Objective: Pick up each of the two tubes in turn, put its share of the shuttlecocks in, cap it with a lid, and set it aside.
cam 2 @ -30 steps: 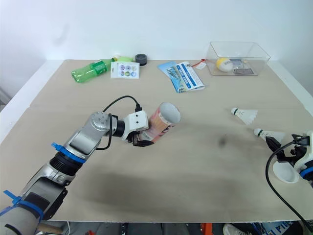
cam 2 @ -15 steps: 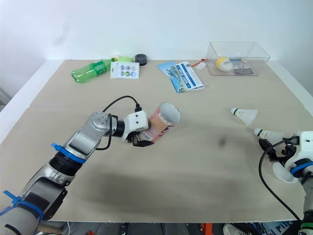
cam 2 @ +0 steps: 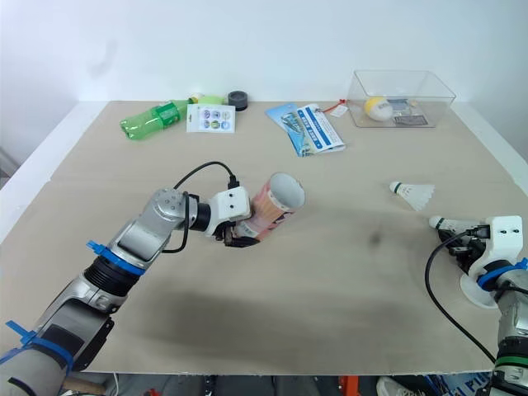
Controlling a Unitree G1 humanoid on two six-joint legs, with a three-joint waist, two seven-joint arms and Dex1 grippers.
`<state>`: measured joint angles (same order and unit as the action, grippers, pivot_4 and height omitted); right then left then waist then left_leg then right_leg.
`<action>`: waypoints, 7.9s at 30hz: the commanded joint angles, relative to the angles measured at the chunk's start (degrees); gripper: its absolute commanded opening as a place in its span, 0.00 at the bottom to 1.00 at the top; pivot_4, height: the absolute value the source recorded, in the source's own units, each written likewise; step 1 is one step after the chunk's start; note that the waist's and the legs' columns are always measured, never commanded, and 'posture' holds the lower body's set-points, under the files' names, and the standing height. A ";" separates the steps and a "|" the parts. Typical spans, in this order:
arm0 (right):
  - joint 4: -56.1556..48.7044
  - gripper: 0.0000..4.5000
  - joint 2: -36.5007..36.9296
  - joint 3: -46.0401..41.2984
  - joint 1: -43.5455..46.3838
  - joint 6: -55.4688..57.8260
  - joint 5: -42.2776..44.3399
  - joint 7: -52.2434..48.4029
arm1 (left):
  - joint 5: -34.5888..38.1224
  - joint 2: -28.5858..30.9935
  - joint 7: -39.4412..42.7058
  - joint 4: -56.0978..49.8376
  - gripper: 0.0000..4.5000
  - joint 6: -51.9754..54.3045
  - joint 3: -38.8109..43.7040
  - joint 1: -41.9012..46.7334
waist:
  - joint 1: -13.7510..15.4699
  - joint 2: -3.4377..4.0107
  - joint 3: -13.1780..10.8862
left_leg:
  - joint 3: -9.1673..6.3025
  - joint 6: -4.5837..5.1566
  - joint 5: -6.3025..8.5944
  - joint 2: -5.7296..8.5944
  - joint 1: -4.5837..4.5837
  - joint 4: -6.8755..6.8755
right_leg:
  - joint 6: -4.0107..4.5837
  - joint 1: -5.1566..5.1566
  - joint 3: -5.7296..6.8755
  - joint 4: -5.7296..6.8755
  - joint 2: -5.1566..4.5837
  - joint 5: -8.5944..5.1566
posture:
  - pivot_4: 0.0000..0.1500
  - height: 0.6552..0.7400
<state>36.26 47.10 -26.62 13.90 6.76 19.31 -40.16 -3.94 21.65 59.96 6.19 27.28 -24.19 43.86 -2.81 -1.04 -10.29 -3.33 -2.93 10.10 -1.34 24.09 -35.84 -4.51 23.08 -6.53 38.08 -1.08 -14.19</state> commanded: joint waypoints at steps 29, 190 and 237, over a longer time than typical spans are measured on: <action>-43.57 0.00 9.80 31.33 28.70 -8.28 -4.46 -30.39 | 0.47 -1.50 2.39 12.31 0.81 -5.69 0.73 5.57 | -0.01 -0.06 -0.12 | 0.03 0.12 -0.11 0.14 0.13 -0.23 | 0.10 0.01 0.06 -0.05 -0.21 0.00 | 1.00 1.00; 0.15 0.01 -10.06 72.06 65.87 -38.05 -15.30 -52.34 | 2.06 -6.60 -1.75 9.53 0.81 -5.31 1.49 4.00 | 0.01 0.26 -0.38 | -0.17 0.32 -0.36 0.37 0.23 0.13 | -0.15 0.19 0.14 0.03 -0.36 0.17 | 1.00 1.00; -36.93 0.99 1.03 13.74 10.19 12.20 16.75 -14.16 | 12.15 -12.36 -6.19 11.62 0.81 -27.93 11.68 -14.53 | 0.03 0.26 -0.45 | -0.21 0.45 -0.43 0.47 0.30 0.04 | -0.24 0.15 0.13 0.03 -0.43 0.26 | 1.00 1.00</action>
<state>2.07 48.17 -10.14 25.15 20.67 36.75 -54.99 7.60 9.44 53.25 19.48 1.79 -12.60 29.76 -2.78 -0.77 -10.74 -3.55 -2.49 9.67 -0.87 24.38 -35.81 -4.76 23.22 -6.40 38.11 -1.51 -13.92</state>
